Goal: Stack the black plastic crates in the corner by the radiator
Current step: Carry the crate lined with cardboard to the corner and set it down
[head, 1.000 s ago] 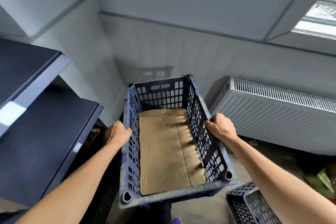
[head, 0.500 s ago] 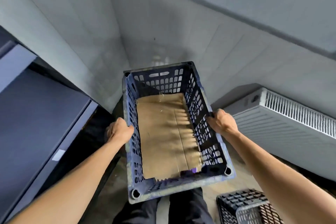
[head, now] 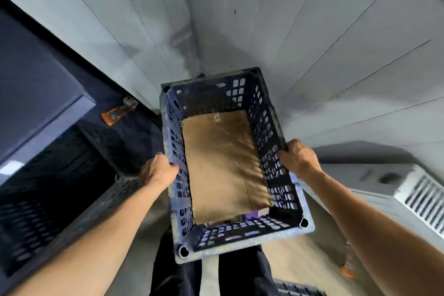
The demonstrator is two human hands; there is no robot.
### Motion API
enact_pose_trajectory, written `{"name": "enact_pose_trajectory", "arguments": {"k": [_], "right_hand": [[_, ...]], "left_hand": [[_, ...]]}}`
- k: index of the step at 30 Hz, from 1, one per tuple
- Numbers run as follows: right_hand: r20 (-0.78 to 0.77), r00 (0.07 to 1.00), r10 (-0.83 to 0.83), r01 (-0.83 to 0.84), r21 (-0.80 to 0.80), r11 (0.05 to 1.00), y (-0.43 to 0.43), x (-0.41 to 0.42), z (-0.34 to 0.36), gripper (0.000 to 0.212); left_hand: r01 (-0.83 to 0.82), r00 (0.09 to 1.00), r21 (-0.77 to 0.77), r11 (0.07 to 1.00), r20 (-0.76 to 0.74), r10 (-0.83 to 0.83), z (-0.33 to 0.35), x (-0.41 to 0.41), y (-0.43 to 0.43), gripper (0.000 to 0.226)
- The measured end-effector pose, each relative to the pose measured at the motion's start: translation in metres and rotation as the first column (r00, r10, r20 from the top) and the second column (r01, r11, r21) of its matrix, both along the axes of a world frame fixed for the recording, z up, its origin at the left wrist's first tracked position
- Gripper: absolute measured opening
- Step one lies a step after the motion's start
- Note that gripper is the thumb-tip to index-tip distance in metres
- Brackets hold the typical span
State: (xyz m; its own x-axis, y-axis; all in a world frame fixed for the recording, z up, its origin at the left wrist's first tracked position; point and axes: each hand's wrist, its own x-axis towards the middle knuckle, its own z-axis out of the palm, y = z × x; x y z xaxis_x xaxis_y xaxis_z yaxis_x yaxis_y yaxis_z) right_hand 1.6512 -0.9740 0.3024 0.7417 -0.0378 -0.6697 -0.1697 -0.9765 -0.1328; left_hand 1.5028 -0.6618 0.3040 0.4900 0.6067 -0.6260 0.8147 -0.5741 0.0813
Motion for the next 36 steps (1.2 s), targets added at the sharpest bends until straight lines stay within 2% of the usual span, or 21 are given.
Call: {"name": "enact_pose_trajectory", "arguments": {"k": [3,5,8,17,22,26,31,33,36], "right_hand": [[-0.026,0.999,0.034,-0.033,0.013,0.999,-0.007,0.015,-0.028,0.037],[-0.036,0.999,0.026,-0.025,0.035,0.999,-0.009,0.024,-0.053,0.037],[-0.035,0.998,0.057,-0.055,0.052,0.997,-0.005,0.036,-0.092,0.043],[0.007,0.991,0.134,-0.134,0.005,0.991,0.009,0.073,-0.216,0.035],[0.002,0.986,0.165,-0.165,0.029,0.986,0.005,0.088,-0.271,0.033],[-0.015,0.990,0.137,-0.136,0.058,0.989,0.004,0.092,-0.300,0.043],[0.008,0.997,0.077,-0.077,0.143,0.987,-0.002,0.095,-0.313,0.056],[-0.013,0.994,0.112,-0.109,0.169,0.980,-0.004,0.096,-0.313,0.066],[-0.045,0.965,0.258,-0.255,0.052,0.965,-0.005,0.089,-0.314,0.070]], "left_hand": [[-0.064,0.998,-0.064,0.996,-0.020,0.063,-0.030,-0.004,-0.019,0.022],[-0.112,0.994,-0.091,0.989,-0.025,0.110,-0.055,-0.006,-0.029,0.030],[-0.114,0.992,-0.095,0.989,-0.056,0.109,-0.093,-0.008,-0.039,0.035],[-0.175,0.984,-0.103,0.979,-0.039,0.172,-0.224,0.003,-0.052,0.024],[-0.224,0.975,-0.180,0.958,-0.052,0.218,-0.279,0.011,-0.065,0.022],[-0.313,0.950,-0.258,0.914,-0.076,0.304,-0.306,0.014,-0.078,0.026],[-0.336,0.941,-0.376,0.864,-0.085,0.329,-0.322,0.017,-0.100,0.030],[-0.329,0.944,-0.373,0.868,-0.106,0.312,-0.320,0.023,-0.106,0.031],[-0.224,0.971,-0.357,0.907,-0.160,0.177,-0.312,0.030,-0.110,0.036]]}}
